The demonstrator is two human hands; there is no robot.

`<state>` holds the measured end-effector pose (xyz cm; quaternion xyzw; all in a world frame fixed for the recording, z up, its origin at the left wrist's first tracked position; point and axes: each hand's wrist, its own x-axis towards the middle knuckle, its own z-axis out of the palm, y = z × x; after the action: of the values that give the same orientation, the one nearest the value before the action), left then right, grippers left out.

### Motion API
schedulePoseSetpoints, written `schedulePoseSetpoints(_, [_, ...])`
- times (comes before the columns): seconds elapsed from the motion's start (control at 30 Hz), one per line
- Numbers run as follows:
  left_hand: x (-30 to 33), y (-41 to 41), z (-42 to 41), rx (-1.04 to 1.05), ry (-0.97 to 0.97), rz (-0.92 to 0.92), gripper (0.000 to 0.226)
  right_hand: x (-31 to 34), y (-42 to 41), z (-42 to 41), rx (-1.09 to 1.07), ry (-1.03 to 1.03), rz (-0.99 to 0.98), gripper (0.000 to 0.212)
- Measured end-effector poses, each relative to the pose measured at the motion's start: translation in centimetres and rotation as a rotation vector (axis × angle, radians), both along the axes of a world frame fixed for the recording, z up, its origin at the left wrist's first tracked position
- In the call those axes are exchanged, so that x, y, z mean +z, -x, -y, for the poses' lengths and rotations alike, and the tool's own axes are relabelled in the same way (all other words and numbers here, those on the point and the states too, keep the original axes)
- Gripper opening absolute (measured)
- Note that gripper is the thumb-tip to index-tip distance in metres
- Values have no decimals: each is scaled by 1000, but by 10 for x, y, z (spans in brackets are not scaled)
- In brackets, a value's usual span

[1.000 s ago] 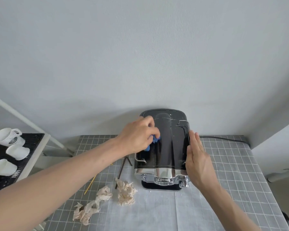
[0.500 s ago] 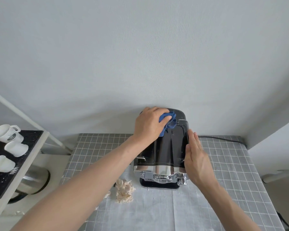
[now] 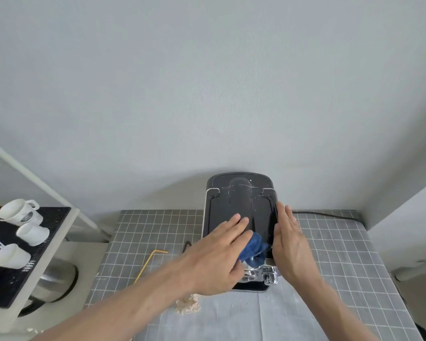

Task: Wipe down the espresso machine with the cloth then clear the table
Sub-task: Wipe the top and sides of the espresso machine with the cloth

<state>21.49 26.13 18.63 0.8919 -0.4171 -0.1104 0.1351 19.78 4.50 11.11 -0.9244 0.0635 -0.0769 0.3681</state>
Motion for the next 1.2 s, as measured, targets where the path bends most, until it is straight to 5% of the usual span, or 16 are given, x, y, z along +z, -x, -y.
schedulePoseSetpoints(0.1, [2,-8,-6,12,57,3,52,0,0,0,6,-15,2,59])
schedulePoseSetpoints(0.2, [-1,-24,-7,-12,-4,272,29,0,0,2,7,-11,-7,61])
schedulePoseSetpoints(0.43, [2,-80,34,24,-68,398,22,1,2,-1,-3,-31,23,58])
schedulePoseSetpoints(0.63, [0,-178,62,230,-192,399,27,5,2,-2,-15,-22,-3,56])
schedulePoseSetpoints(0.83, [-15,-202,43,43,-102,283,43,3,2,-4,-36,-35,2,58])
schedulePoseSetpoints(1.2, [13,-205,63,-176,-176,225,22,7,0,-7,-35,-40,10,59])
